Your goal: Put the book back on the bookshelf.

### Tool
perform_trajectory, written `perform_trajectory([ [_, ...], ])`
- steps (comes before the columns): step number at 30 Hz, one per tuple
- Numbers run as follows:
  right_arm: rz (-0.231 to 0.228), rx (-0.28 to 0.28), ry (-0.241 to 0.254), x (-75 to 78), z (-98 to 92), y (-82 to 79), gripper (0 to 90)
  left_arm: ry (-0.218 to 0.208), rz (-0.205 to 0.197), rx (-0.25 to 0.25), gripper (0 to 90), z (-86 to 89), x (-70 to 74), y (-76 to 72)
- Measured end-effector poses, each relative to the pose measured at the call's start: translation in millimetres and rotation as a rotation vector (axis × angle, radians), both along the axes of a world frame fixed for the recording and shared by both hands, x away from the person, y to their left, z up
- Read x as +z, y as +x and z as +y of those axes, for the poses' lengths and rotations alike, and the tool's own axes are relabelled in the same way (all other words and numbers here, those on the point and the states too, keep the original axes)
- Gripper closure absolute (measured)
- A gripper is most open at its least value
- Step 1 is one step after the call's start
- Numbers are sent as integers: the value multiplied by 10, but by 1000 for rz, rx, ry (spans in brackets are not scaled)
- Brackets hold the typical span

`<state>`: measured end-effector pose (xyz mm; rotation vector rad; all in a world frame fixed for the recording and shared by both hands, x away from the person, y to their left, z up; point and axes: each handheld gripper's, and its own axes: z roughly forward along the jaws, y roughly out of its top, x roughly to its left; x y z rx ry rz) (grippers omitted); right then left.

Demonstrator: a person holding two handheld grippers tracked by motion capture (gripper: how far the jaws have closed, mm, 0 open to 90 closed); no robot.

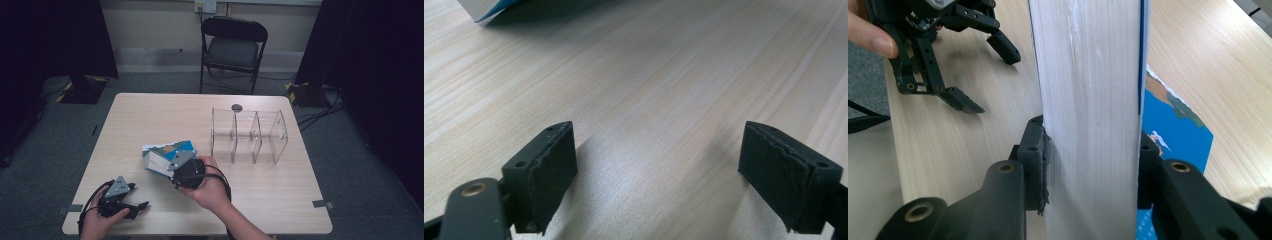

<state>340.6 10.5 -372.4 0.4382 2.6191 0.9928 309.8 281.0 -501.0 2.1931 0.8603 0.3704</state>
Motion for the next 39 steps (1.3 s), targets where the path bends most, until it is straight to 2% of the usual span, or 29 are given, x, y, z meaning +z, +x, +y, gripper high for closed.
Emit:
perform_trajectory([
  [1,0,0,0,0,0,0,616,0,0,0,151,0,0,0],
  [2,8,3,-7,34,-1,5,616,-32,0,18,152,-10,-14,-4],
  [5,22,7,-11,79,-16,13,617,-28,-4,15,152,-8,-12,-2],
  [6,42,1,-8,148,-34,13,617,-20,-11,7,152,-2,-9,4],
  [9,47,-6,-10,206,-31,14,617,-19,-11,4,150,0,-10,6],
  [10,52,-7,-27,248,-11,25,617,-20,-13,3,150,-1,-11,7],
  [16,72,-15,-35,304,10,49,618,-17,-6,1,146,-3,-8,10],
  [20,96,-11,-24,383,-52,28,617,-13,-7,-2,144,-3,-6,14],
  [21,109,-23,-11,401,-64,17,617,-10,-9,-3,143,-3,-5,16],
  [23,119,-36,-16,437,-86,18,616,-14,-8,1,140,-10,-7,15],
  [27,122,-27,-21,465,-82,51,614,-16,0,11,132,-23,-7,9],
  [28,107,-28,-34,484,-61,61,612,-15,0,9,130,-26,-7,10],
  [30,109,-19,-44,508,-40,85,611,-12,-1,7,130,-24,-6,11],
  [39,132,-29,-34,596,47,213,610,-11,6,2,129,-21,-1,14],
])
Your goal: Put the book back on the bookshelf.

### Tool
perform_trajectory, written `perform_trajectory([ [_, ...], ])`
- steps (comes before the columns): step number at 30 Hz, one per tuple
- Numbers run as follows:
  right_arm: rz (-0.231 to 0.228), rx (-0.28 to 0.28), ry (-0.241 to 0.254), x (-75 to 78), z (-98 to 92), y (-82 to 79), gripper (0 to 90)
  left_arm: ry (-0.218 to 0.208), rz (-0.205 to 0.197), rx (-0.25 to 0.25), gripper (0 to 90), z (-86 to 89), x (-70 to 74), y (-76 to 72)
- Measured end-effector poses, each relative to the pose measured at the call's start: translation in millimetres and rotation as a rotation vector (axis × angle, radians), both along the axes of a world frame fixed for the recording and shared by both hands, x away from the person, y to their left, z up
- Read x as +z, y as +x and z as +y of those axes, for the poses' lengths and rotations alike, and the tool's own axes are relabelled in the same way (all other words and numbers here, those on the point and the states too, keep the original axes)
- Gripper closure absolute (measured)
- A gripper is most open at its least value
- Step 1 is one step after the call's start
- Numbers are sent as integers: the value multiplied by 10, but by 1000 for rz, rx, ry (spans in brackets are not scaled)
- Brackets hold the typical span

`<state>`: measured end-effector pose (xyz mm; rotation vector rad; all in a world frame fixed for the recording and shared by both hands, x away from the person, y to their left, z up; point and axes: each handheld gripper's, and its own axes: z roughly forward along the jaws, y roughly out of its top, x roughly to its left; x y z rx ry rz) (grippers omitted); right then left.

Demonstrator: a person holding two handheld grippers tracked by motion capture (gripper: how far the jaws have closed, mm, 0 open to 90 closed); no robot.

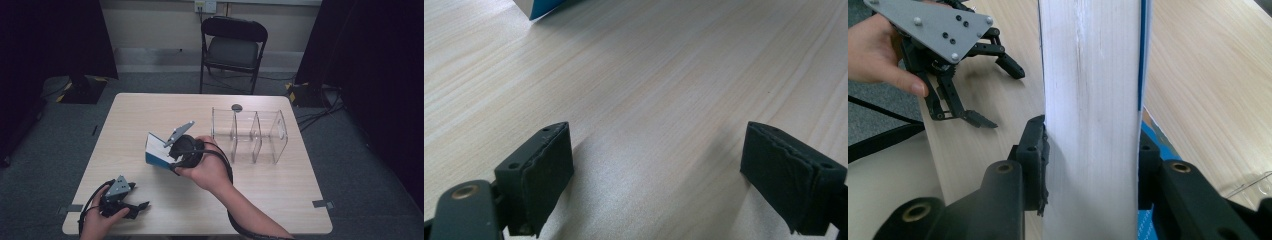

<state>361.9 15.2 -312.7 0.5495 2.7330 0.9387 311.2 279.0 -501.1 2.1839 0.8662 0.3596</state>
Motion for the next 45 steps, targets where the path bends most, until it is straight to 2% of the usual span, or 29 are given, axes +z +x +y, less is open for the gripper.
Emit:
perform_trajectory([
  [10,23,-7,-2,11,1,-8,615,1,0,1,128,-2,0,-1],
  [16,80,-7,17,106,-70,-29,612,-3,-2,2,126,-6,-3,1],
  [19,85,-8,15,115,-60,-10,610,0,-4,0,125,-9,-3,-1],
  [20,75,3,12,121,-53,6,609,-1,-4,1,123,-10,-3,-2],
  [22,84,-2,8,132,-37,17,608,-1,-1,2,116,-14,-4,-5],
  [26,65,0,23,163,-18,74,604,-7,1,2,102,-28,-10,-5],
  [30,48,8,11,199,22,118,602,-7,1,2,101,-28,-10,-5],
  [45,2,27,60,228,41,258,600,-5,2,0,94,-32,-10,-4],
])
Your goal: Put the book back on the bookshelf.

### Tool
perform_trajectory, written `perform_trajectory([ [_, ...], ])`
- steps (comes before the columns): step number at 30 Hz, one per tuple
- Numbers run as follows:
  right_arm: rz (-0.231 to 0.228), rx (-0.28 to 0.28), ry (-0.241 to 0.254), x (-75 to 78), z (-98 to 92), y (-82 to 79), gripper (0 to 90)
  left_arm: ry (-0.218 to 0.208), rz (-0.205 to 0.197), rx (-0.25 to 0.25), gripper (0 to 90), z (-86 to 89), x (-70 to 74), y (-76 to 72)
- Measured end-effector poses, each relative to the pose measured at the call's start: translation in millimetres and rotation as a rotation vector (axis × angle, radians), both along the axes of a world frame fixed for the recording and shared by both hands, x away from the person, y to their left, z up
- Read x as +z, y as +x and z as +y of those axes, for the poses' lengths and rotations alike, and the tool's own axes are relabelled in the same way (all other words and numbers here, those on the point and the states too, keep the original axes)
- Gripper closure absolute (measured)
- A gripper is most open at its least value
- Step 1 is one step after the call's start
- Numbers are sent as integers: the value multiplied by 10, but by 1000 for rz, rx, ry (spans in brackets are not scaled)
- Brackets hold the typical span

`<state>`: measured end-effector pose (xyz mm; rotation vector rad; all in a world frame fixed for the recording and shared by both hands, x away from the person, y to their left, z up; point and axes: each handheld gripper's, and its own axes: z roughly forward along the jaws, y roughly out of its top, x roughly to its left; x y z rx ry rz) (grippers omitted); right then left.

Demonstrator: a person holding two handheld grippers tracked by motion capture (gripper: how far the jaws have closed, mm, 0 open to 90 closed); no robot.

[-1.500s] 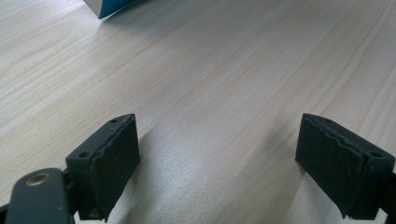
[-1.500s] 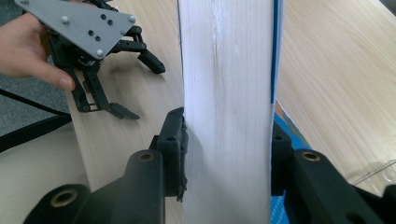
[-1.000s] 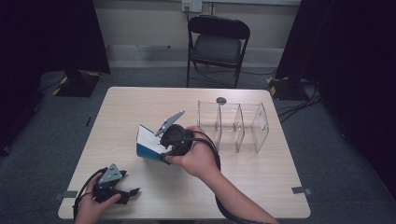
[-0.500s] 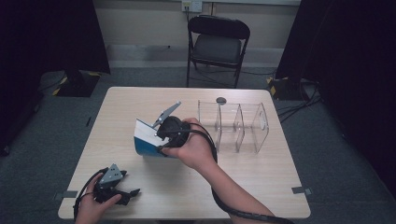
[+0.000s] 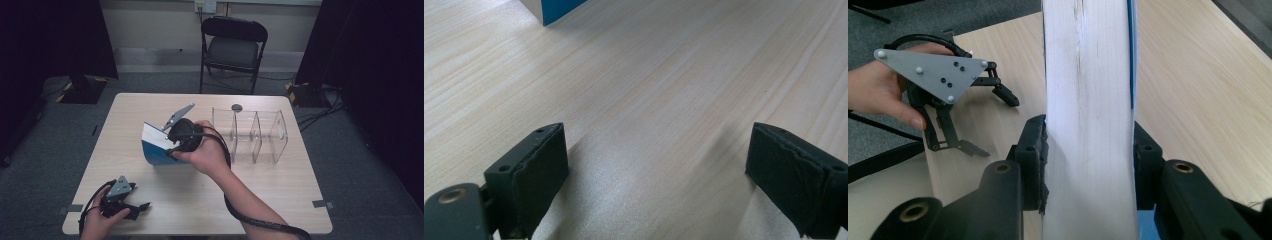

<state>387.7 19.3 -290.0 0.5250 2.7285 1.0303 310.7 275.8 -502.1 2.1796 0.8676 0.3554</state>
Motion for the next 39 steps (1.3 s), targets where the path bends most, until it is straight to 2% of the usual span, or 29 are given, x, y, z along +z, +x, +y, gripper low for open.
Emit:
perform_trajectory([
  [10,15,2,-3,45,22,116,597,0,1,0,92,0,0,0],
  [17,22,2,12,64,27,221,594,-1,2,-1,91,0,0,1],
  [18,35,-5,15,70,31,242,593,-1,2,-1,91,0,0,1],
  [21,28,3,7,76,33,259,591,-1,2,-1,91,0,-1,0],
  [27,30,2,25,71,34,306,586,0,1,-2,89,0,0,1],
  [34,11,15,33,74,43,415,573,0,3,-2,89,-1,0,1],
  [39,19,8,31,84,53,458,559,0,3,-2,89,-1,0,1],
])
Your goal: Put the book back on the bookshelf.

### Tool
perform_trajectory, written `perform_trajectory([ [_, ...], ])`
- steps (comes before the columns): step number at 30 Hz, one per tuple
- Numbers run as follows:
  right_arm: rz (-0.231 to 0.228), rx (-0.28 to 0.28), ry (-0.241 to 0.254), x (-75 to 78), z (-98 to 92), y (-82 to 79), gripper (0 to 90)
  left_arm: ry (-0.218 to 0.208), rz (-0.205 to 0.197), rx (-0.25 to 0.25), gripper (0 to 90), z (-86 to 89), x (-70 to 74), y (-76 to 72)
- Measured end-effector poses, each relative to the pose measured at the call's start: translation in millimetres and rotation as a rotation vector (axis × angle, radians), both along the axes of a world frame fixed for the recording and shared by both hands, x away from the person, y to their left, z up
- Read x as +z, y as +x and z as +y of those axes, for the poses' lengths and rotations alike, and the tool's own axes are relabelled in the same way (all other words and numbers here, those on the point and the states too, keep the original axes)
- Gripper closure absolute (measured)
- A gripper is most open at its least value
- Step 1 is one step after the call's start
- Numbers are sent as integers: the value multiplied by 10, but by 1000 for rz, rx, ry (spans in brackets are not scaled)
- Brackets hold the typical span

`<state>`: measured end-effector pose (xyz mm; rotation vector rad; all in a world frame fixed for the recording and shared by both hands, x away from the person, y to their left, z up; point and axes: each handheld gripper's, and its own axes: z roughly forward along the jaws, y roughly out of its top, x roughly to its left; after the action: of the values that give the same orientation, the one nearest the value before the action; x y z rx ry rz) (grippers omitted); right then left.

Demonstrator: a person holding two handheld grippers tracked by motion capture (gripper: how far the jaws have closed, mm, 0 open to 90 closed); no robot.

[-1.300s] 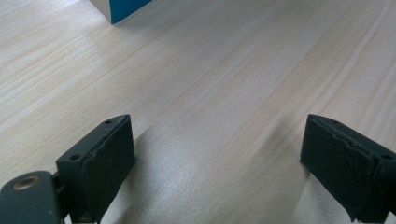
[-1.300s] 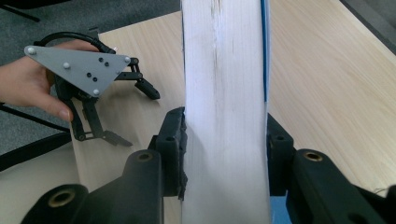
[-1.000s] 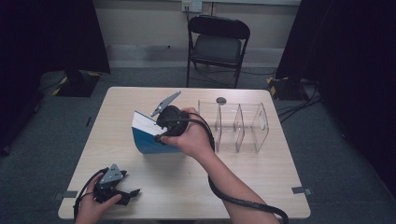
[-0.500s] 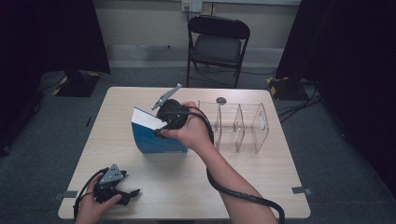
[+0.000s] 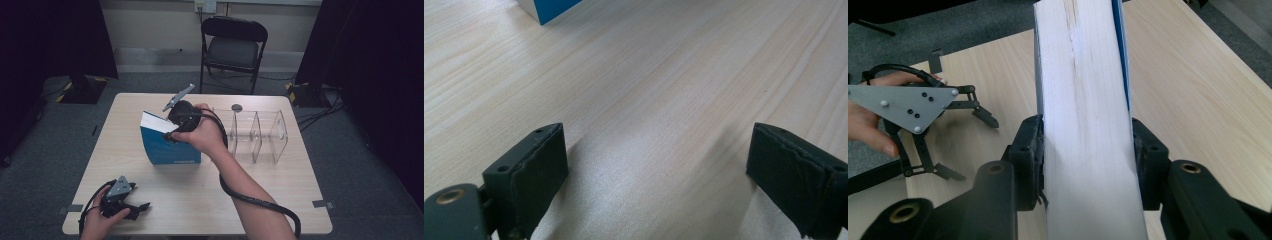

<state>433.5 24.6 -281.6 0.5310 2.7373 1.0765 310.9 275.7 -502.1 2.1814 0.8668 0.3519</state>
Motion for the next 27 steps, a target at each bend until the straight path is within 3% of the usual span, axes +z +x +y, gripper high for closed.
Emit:
perform_trajectory([
  [8,-17,-17,-18,15,40,74,455,-1,0,0,88,0,0,0],
  [16,-64,-2,-61,-40,95,113,437,11,-9,-7,88,7,4,6],
  [18,-57,6,-70,-45,105,116,478,10,-9,-6,87,6,3,6],
  [19,-44,18,-67,-40,96,111,567,10,-8,-6,87,6,3,6],
  [24,20,-17,-35,-52,121,69,604,7,-7,-7,87,5,2,6],
  [27,21,-22,-34,-53,127,59,607,5,-5,-5,87,5,2,4],
])
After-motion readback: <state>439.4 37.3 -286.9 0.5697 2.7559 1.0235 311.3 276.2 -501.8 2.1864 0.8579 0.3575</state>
